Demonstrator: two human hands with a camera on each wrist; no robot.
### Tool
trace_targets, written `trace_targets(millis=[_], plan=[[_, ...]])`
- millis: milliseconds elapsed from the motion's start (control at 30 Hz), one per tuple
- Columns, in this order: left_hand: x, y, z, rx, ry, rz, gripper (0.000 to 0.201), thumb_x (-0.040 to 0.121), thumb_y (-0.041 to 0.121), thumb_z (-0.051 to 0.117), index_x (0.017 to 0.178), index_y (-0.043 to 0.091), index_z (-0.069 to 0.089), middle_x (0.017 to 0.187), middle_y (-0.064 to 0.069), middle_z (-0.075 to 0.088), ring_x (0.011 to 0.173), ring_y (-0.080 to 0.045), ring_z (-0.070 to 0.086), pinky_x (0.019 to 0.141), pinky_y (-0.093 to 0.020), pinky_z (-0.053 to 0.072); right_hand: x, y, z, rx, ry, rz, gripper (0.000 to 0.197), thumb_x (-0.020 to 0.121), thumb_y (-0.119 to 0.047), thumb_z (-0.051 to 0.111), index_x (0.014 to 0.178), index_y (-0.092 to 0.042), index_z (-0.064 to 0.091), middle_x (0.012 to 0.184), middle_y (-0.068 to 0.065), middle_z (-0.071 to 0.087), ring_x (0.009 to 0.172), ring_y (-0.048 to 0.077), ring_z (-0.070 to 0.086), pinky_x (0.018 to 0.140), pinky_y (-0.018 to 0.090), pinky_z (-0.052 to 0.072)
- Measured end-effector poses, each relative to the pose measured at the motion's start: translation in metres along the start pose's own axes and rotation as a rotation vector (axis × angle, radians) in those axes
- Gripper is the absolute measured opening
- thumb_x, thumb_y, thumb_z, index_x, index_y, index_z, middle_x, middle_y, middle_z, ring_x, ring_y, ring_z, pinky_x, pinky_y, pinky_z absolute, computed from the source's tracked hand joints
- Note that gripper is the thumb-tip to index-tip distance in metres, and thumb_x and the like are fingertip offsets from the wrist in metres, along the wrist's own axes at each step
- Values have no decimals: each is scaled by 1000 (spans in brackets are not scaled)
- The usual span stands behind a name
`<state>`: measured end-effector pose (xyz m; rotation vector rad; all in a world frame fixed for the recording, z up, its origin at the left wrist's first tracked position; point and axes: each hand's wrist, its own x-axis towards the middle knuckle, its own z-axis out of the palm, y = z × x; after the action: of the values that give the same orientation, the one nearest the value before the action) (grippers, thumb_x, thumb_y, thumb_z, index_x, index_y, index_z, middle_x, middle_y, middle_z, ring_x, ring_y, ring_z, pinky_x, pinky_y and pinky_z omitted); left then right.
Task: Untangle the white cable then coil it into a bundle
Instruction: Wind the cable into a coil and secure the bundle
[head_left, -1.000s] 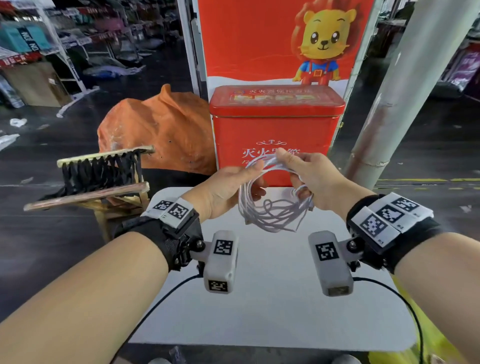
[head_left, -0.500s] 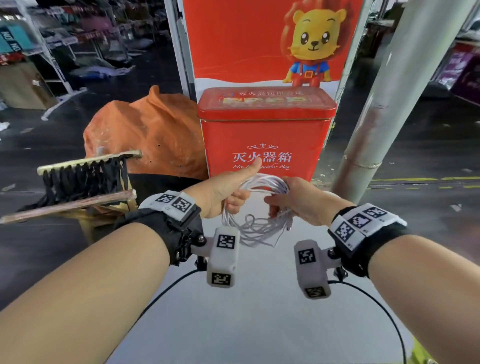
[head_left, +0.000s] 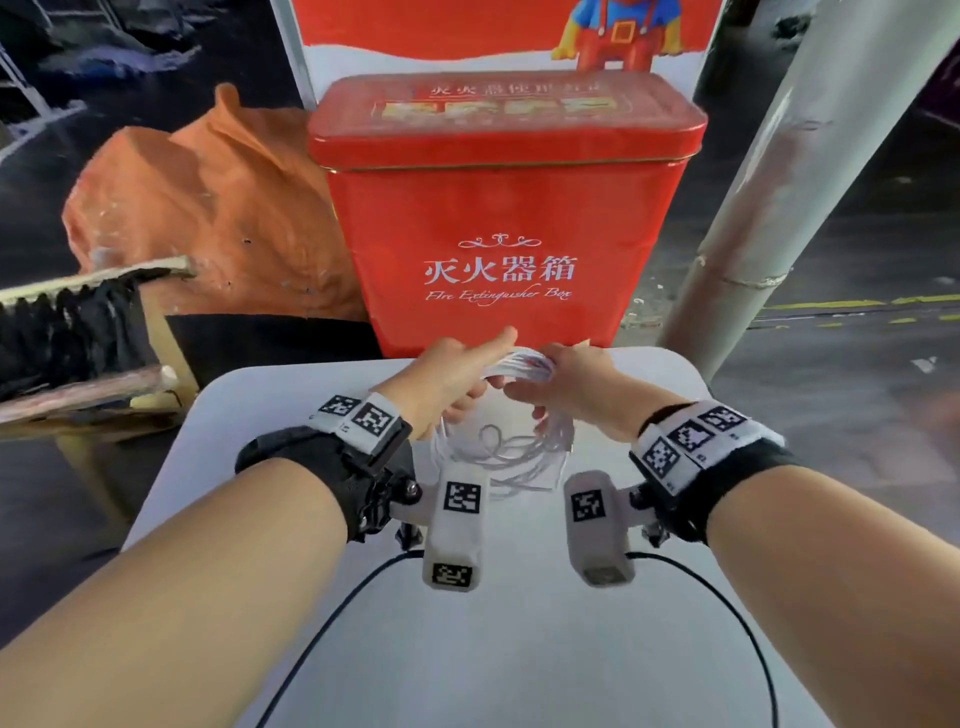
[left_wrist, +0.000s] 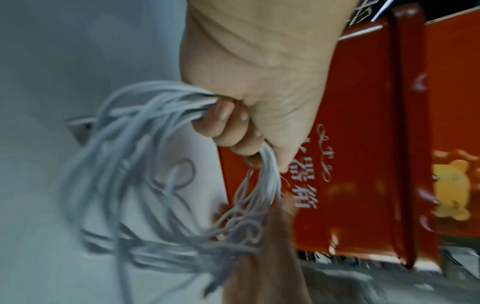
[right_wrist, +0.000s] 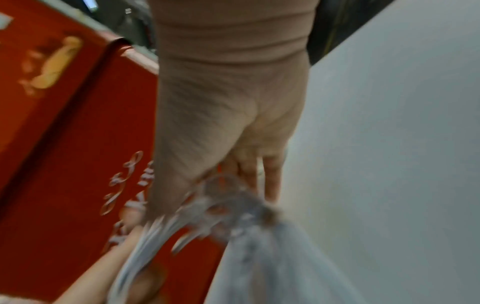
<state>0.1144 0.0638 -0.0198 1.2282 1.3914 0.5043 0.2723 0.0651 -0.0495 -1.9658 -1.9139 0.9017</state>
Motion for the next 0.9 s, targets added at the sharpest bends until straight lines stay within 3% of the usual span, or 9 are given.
trace_targets(millis=[67,133,233,333,400,500,667,767,900], plan=[[9,-11,-5,-29,100,29,47,88,54,55,69,12,52,41,9,29,34,-8,20,35,-16,17,1,14,-1,215,25,-10,65,73,-78,47,95,-19,61,88,3,66,87,21,62,85,37,51],[16,-19,-13,-99,167,55,43,90,47,57,65,13,48,40,9,28,32,-8,20,35,-16,16,5,27,-7,382,194,42,55,90,-59,43,99,-8,61,89,5,62,85,20,58,82,34,45],[20,-23,-23,-167,227,113,42,91,43,57,64,13,46,39,9,27,32,-7,19,35,-16,16,22,46,-18,79,378,67,36,89,-37,49,106,-9,63,112,13,57,108,30,52,88,35,40],[20,-24,-23,-152,222,152,44,92,44,56,63,12,46,38,9,27,33,-8,20,35,-16,17,32,51,-8,-287,64,46,20,85,-33,53,102,-27,63,115,5,54,114,31,47,86,31,37],[20,-24,-22,-123,194,172,44,92,44,56,63,12,49,38,9,28,33,-8,20,36,-17,18,33,52,-1,-340,69,34,32,77,-50,56,103,-30,59,113,3,52,110,30,50,87,33,43],[18,-24,-24,-63,141,197,48,93,50,50,66,11,54,42,7,27,36,-10,20,38,-17,19,27,45,3,-240,201,32,38,84,-46,59,104,-14,63,108,10,55,97,31,54,83,39,48],[2,-19,-34,43,137,164,52,99,45,35,73,9,61,47,4,29,36,-9,21,38,-16,19,15,14,-2,-51,217,-138,66,91,-57,46,63,1,59,62,17,56,55,22,49,54,30,36],[-15,-11,-48,260,101,207,29,99,36,44,82,15,56,56,0,35,41,-9,28,38,-17,21,0,-17,-17,202,232,-229,55,90,-50,54,55,-8,48,47,1,44,44,13,36,45,21,32],[-49,7,-61,406,108,296,33,96,32,51,126,19,49,69,0,48,48,-8,40,36,-17,28,-27,-64,-38,358,94,-403,34,96,-26,52,78,1,59,64,4,57,53,14,48,55,25,42]])
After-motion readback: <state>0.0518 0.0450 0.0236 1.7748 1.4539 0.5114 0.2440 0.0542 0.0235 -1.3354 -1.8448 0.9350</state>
